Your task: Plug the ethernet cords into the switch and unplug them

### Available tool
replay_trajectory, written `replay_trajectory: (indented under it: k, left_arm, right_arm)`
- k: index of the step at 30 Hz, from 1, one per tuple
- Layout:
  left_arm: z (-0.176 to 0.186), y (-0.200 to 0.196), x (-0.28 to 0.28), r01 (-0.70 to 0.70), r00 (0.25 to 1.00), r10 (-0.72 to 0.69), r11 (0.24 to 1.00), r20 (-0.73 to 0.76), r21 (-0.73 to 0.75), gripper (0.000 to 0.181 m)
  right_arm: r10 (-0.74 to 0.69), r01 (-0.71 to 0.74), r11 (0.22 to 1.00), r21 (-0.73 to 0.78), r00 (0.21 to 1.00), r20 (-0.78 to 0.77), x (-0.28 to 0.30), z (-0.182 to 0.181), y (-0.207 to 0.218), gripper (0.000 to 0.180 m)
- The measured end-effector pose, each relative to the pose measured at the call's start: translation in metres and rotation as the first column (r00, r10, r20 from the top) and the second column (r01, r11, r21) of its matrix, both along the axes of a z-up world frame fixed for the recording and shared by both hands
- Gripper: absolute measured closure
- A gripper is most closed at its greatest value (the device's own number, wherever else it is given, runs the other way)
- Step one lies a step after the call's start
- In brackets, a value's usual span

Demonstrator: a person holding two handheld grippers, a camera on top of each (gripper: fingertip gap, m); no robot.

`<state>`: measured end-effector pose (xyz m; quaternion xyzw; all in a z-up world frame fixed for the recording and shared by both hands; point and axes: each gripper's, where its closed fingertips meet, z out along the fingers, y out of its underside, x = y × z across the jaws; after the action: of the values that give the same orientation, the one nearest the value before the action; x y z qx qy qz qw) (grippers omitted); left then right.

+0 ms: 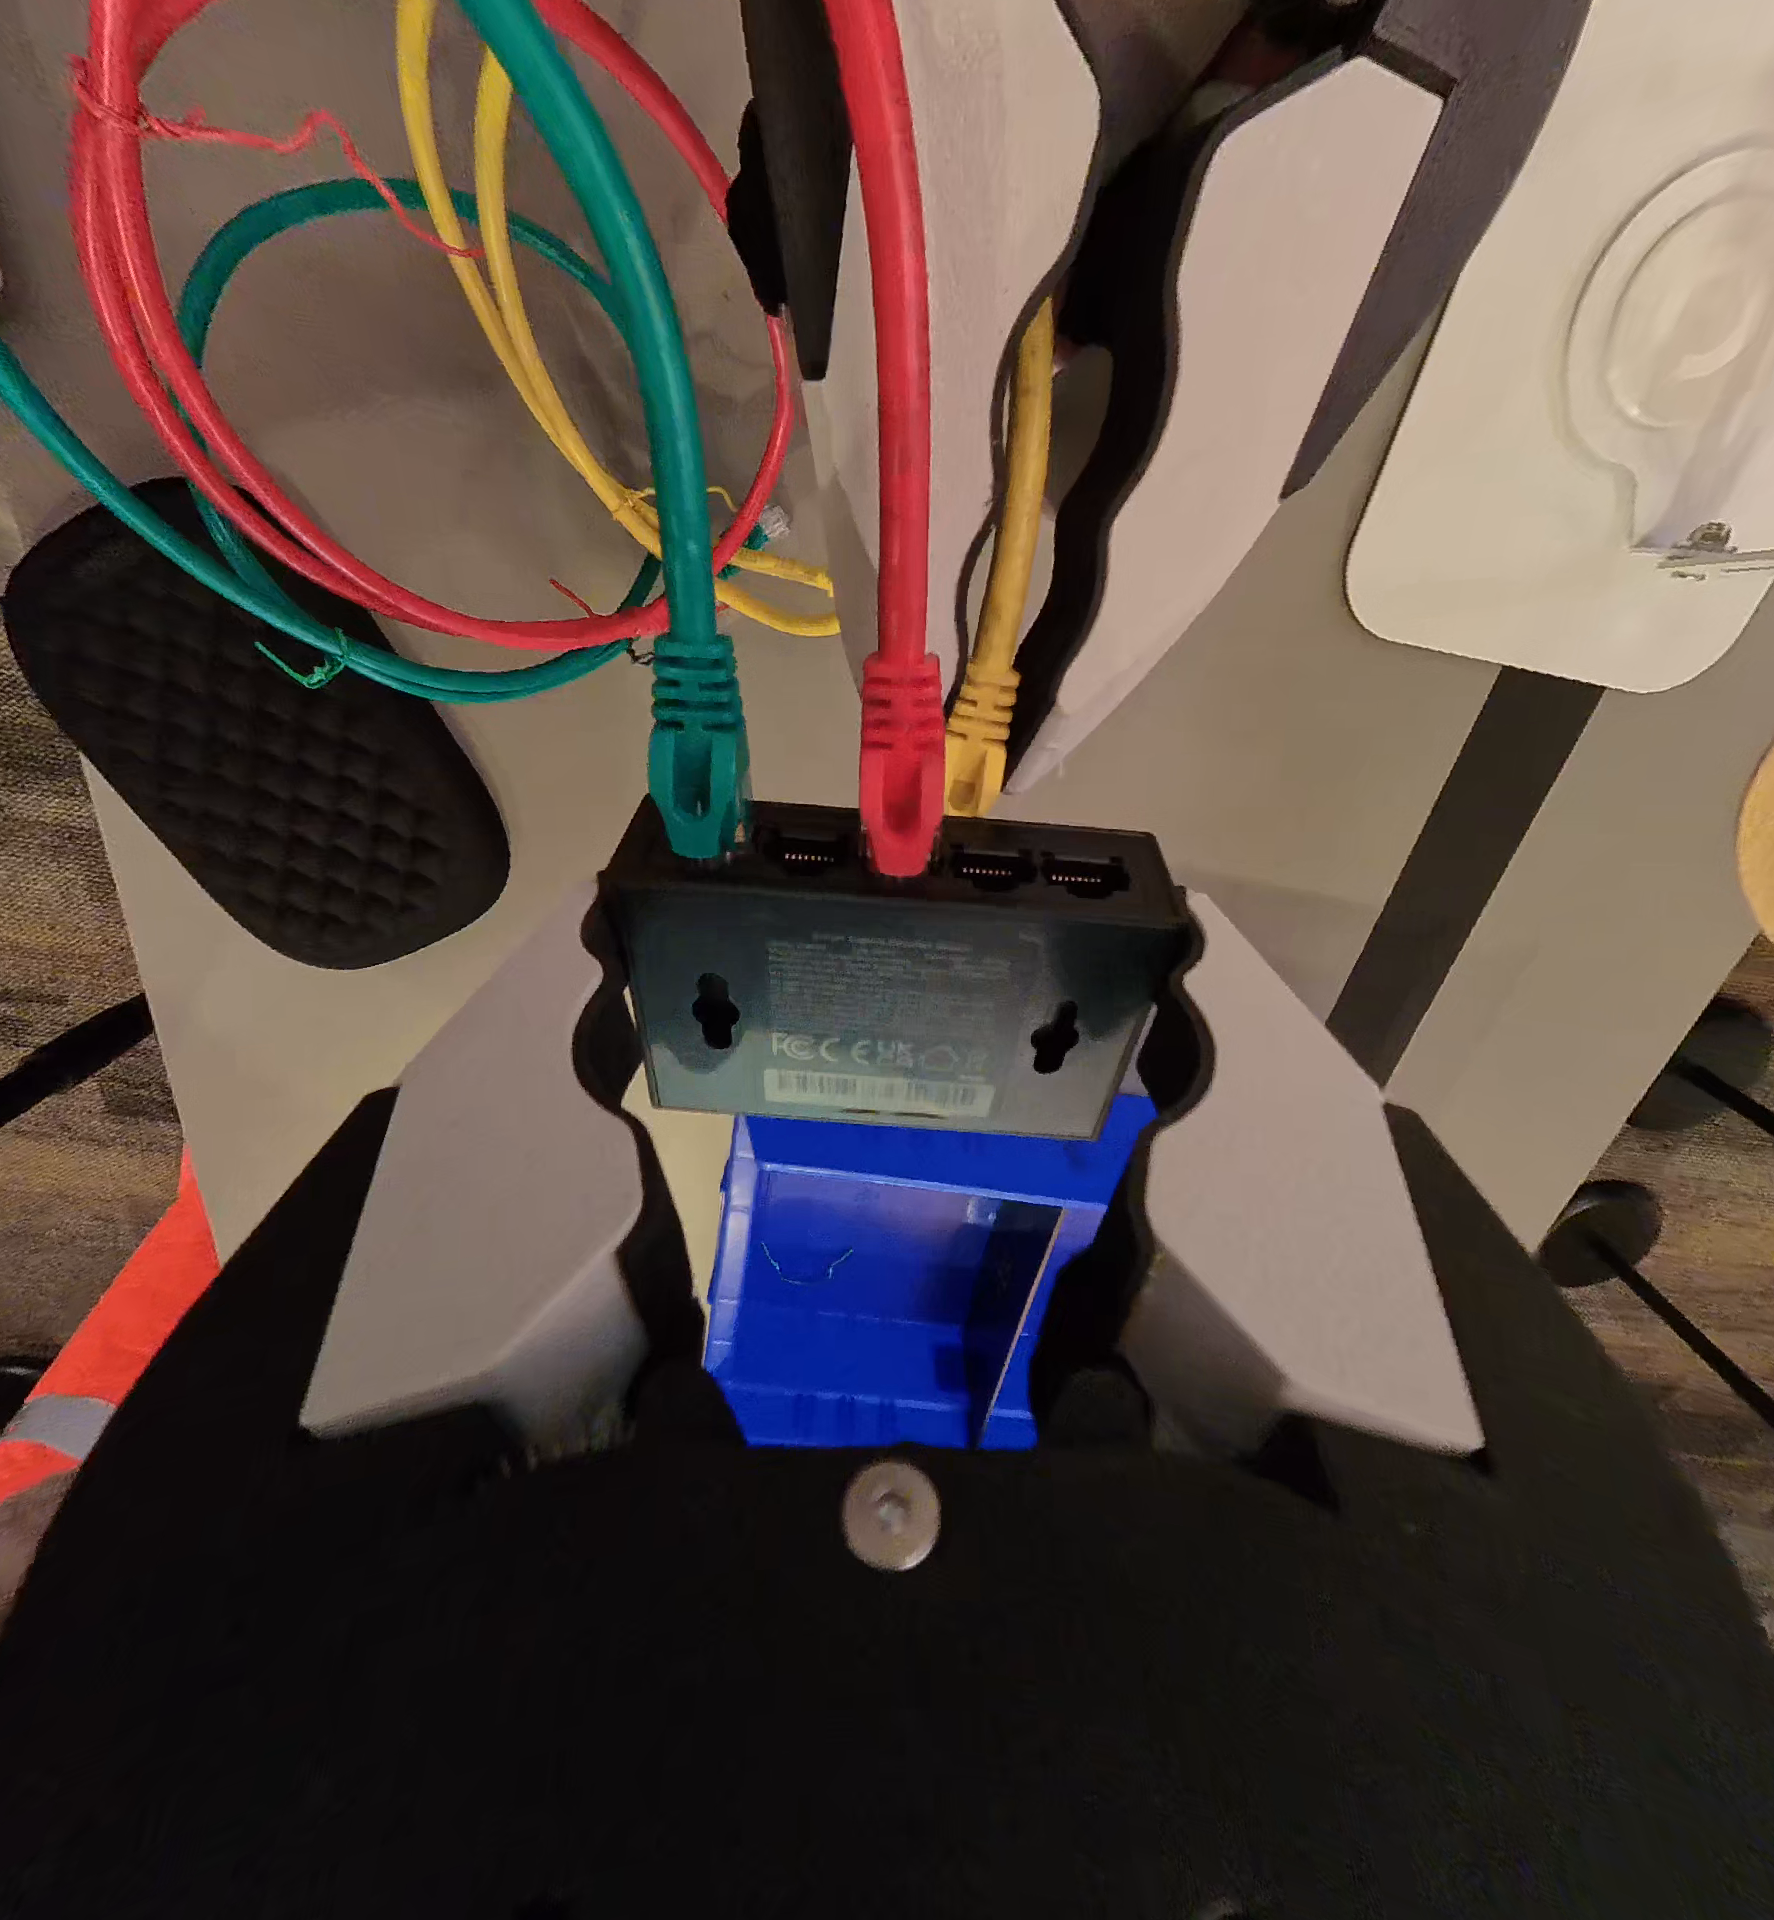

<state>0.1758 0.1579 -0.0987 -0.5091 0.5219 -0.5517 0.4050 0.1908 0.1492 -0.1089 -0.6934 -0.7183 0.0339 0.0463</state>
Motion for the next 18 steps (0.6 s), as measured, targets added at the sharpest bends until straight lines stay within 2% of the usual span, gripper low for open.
replay_trajectory:
  k: [12, 18]
  left_arm:
    - [0.008, 0.02, -0.017, -0.034, 0.998, 0.034, 0.999, 0.05, -0.004, 0.169]
    - [0.017, 0.027, -0.028, -0.076, 0.995, 0.071, 0.995, 0.068, 0.062, 0.169]
  right_arm:
    - [-0.017, 0.017, 1.0, 0.007, 1.0, -0.002, 0.005, 0.012, 0.001, 0.081]
    - [-0.015, 0.015, 1.0, 0.009, 1.0, 0.01, 0.005, 0.015, 0.002, 0.081]
